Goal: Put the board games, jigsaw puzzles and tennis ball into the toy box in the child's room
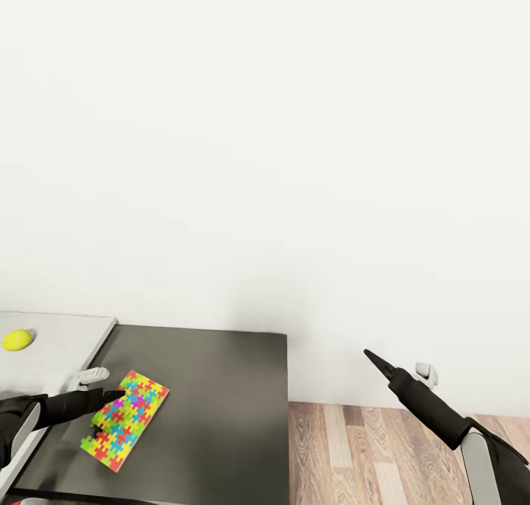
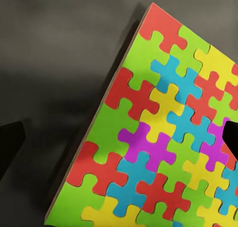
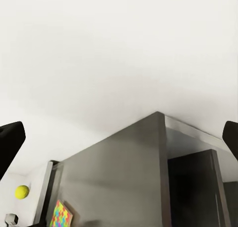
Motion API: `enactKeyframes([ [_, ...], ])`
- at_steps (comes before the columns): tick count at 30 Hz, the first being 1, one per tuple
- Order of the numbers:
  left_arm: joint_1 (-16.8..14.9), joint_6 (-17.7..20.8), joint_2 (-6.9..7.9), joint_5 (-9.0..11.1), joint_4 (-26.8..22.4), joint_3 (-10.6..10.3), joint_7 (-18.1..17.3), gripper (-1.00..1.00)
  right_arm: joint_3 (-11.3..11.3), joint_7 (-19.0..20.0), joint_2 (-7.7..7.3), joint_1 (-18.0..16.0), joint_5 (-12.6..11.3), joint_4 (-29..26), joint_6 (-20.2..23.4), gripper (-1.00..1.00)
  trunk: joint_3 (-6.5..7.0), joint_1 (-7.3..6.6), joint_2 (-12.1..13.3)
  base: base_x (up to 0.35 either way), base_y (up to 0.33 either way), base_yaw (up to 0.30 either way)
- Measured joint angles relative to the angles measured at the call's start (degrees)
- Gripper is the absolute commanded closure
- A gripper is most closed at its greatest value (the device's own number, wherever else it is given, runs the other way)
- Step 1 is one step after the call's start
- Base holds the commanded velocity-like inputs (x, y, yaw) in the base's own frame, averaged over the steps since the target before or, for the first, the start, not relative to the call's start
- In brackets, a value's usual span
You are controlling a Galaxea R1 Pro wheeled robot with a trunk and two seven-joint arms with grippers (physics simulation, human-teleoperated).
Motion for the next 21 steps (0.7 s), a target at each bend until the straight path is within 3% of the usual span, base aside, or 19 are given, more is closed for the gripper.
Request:
enactKeyframes([
  [21, 0.00, -0.15, -0.05, 0.07, 0.01, 0.00, -0.01, -1.00, 0.00, 0.00, -0.01, 0.00, 0.01, 0.00, -0.06, -1.00, -0.96, 0.00, 0.00, 0.000, 0.000, 0.000],
])
